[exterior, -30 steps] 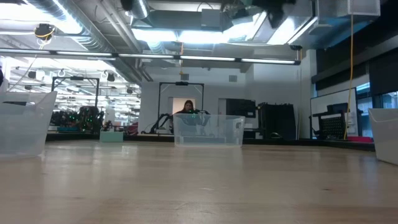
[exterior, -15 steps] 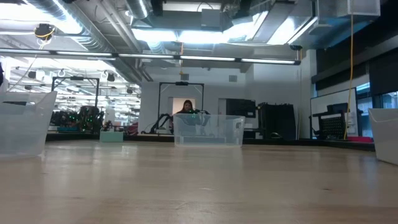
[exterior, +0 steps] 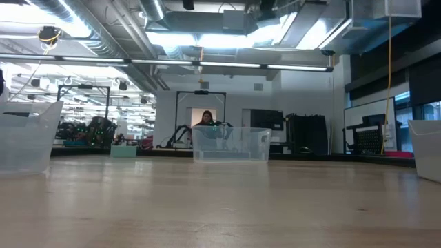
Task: Sort & place blocks by color
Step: Put the top right blue block into the top transparent bin
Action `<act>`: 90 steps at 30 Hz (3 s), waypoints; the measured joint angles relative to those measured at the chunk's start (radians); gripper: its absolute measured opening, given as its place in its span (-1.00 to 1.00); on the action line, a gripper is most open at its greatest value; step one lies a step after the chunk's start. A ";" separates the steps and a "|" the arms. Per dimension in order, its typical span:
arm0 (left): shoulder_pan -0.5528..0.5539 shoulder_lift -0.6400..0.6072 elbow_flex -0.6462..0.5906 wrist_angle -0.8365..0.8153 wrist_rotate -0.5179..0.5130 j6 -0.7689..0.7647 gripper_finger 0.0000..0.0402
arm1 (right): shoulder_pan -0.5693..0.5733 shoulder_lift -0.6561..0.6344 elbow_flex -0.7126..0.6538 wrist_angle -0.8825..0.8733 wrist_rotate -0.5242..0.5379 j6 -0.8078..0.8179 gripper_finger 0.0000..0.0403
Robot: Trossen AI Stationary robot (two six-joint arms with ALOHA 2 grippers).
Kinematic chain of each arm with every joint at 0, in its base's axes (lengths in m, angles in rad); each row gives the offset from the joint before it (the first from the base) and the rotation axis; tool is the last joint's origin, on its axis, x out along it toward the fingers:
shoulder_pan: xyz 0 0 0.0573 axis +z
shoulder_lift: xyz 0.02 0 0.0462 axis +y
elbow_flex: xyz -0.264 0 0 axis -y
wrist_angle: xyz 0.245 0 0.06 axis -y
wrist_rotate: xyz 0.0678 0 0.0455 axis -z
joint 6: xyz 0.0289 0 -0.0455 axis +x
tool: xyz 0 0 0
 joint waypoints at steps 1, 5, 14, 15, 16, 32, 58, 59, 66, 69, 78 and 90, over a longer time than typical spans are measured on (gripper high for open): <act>0.000 -0.007 0.000 -0.024 0.004 0.000 0.00 | 0.000 -0.007 -0.001 -0.004 0.000 0.000 -0.36; 0.000 -0.057 0.001 -0.097 0.020 -0.001 0.00 | -0.001 -0.039 -0.002 0.032 0.002 -0.008 -0.36; 0.000 -0.070 -0.002 -0.074 0.007 -0.005 0.00 | -0.001 -0.031 -0.002 0.040 0.003 -0.015 -0.36; 0.000 -0.064 -0.002 -0.067 0.011 -0.005 0.00 | -0.001 -0.031 -0.002 0.048 0.007 -0.018 -0.36; -0.001 -0.059 -0.002 -0.061 0.019 -0.006 0.00 | -0.001 -0.030 -0.002 0.059 0.009 -0.020 -0.36; 0.000 -0.056 -0.004 -0.034 0.018 0.001 -0.40 | -0.002 -0.030 -0.002 0.077 0.018 -0.023 -0.36; 0.043 -0.516 -0.228 -0.410 0.004 -0.072 -0.40 | -0.008 -0.201 -0.001 -0.336 0.124 0.133 0.81; 0.042 -0.539 -0.254 -0.386 0.007 -0.086 -0.40 | -0.008 -0.202 -0.001 -0.355 0.127 0.135 0.81; 0.039 -0.620 -0.327 -0.319 0.017 -0.111 -0.40 | -0.008 -0.200 -0.002 -0.378 0.142 0.139 0.81; 0.039 -0.629 -0.327 -0.319 0.018 -0.111 -0.40 | -0.008 -0.200 -0.002 -0.377 0.142 0.140 0.81; 0.039 -0.622 -0.327 -0.320 -0.014 -0.139 -0.40 | -0.008 -0.200 -0.002 -0.377 0.142 0.158 0.81; 0.369 -0.218 0.031 -0.806 0.063 -0.179 -0.40 | -0.042 -0.220 -0.002 -0.376 0.207 0.188 0.81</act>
